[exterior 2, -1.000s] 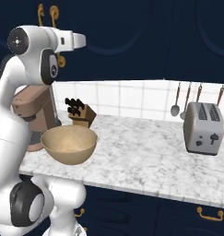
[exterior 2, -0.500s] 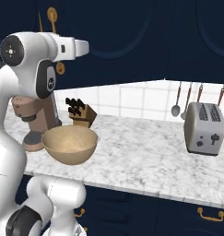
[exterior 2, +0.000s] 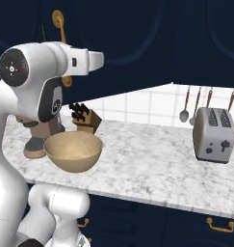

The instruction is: Open the cabinet, pick up the bread from the cabinet and place it in the basket. Then move the basket to the dining counter.

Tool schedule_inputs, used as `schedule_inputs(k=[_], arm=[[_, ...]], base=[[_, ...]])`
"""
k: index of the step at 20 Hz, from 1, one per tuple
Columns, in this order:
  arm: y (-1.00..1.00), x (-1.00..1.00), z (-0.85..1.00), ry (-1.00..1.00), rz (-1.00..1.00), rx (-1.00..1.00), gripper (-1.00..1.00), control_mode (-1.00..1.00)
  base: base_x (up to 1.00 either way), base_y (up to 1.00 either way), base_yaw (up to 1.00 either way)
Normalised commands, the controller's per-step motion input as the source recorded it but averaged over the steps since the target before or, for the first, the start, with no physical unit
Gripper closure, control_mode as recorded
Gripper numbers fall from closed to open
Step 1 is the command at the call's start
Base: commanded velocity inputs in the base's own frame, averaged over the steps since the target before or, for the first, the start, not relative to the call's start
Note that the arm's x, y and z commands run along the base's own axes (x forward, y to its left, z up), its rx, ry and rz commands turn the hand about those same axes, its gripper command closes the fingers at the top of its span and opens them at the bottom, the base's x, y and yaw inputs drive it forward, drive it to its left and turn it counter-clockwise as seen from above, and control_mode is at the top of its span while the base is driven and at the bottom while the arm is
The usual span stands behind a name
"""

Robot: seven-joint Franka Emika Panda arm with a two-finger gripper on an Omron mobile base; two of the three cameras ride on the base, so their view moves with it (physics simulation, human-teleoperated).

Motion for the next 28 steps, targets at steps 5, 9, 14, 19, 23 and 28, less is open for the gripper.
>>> schedule_inputs(k=[5, 9, 14, 19, 23, 28], arm=[[-1.0, -0.48, -0.21, 0.0, 0.0, 0.02, 1.0, -1.0], [-1.0, -0.4, -0.21, 0.0, -0.01, 0.04, 1.0, -1.0], [-1.0, -0.25, -0.26, 0.0, -0.02, 0.06, 1.0, -1.0], [-1.0, -0.08, -0.29, -0.11, -0.1, 0.07, 1.0, -1.0], [-1.0, 0.0, -0.27, -0.14, -0.19, 0.07, 1.0, -1.0], [-1.0, 0.0, -0.32, -0.09, -0.31, 0.04, 1.0, -1.0]], base=[[0.0, 0.0, 0.0], [0.0, 0.0, 0.0], [0.0, 0.0, 0.0], [0.0, 0.0, 0.0], [0.0, 0.0, 0.0], [0.0, 0.0, 0.0]])
